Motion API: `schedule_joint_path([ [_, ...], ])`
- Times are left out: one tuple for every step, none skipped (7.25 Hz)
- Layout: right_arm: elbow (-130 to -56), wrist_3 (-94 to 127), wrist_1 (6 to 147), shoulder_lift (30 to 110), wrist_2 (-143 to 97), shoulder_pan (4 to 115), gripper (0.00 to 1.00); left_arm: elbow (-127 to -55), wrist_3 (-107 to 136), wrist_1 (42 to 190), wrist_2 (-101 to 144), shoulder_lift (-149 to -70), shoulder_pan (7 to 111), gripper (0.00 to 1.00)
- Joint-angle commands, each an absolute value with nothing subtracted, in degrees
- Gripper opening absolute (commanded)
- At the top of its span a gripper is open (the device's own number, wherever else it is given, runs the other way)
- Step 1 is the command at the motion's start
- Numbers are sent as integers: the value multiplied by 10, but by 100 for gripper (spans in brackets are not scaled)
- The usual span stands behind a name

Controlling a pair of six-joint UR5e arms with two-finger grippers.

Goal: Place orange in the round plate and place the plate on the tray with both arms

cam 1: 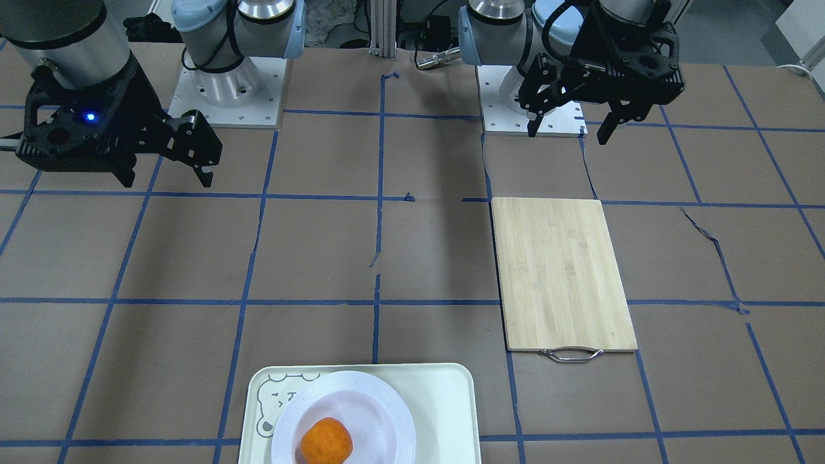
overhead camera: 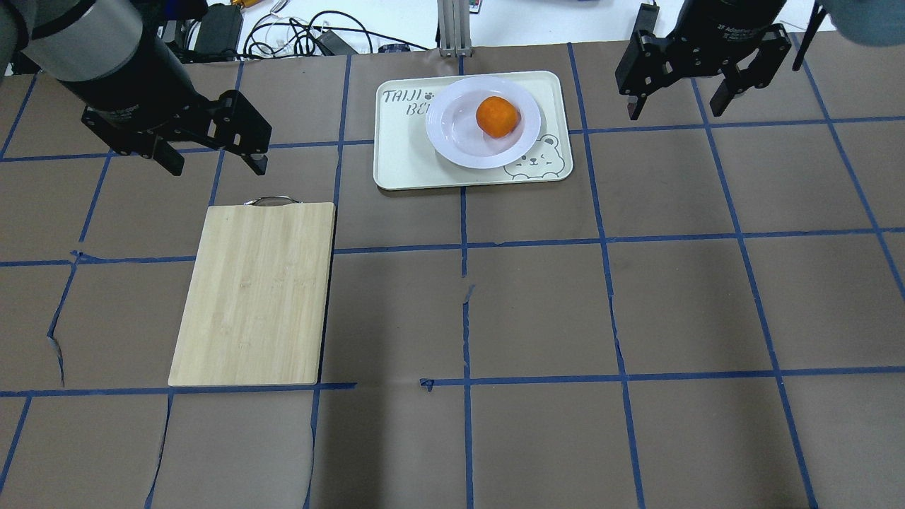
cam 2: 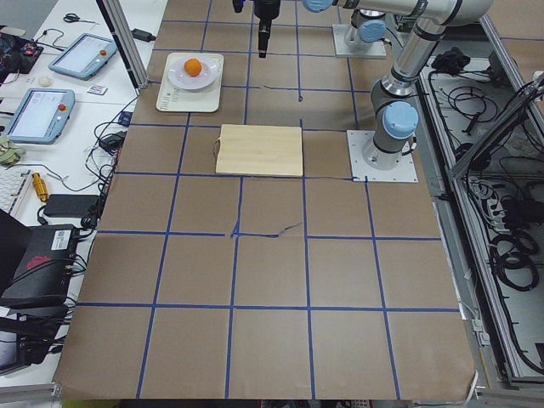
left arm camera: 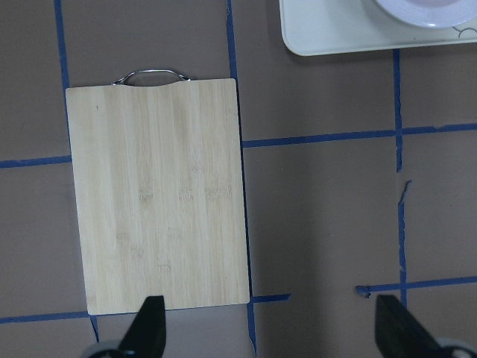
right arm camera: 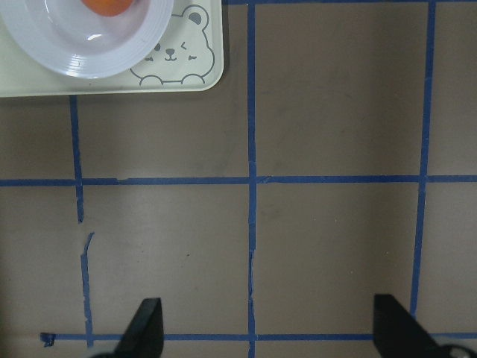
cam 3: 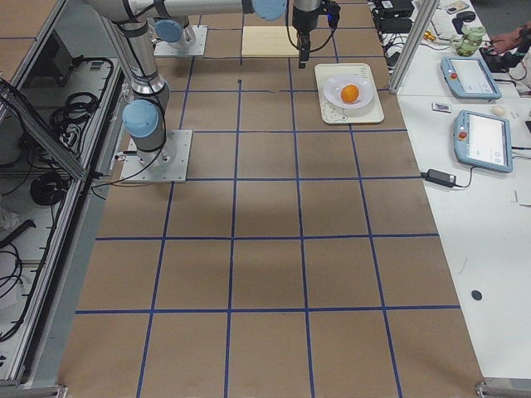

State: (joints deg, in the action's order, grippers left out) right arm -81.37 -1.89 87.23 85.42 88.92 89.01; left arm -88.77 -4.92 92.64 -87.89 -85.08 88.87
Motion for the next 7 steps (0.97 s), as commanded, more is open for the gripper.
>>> schedule_joint_path([
  [-819,-18,877,865,894,896,100,-888,-49,926,-879,-851,889,100],
  [-820,-19,878,865,895,905,100,-888,-49,926,-879,-851,889,100],
  [-822,-20,878,864,898,911,100,-888,-49,926,-879,-851,889,100],
  [-822,-25,880,863,917,911,100,-888,-49,926,-879,-851,889,100],
  [-822,-20,881,861,917,911,100,-889,-49,926,-878,-851,889,100],
  [-822,-20,882,861,917,911,100,-893,-51,926,-879,-851,889,100],
  [-822,-17,882,861,915,910,100,-894,-50,926,-879,-851,889,100],
])
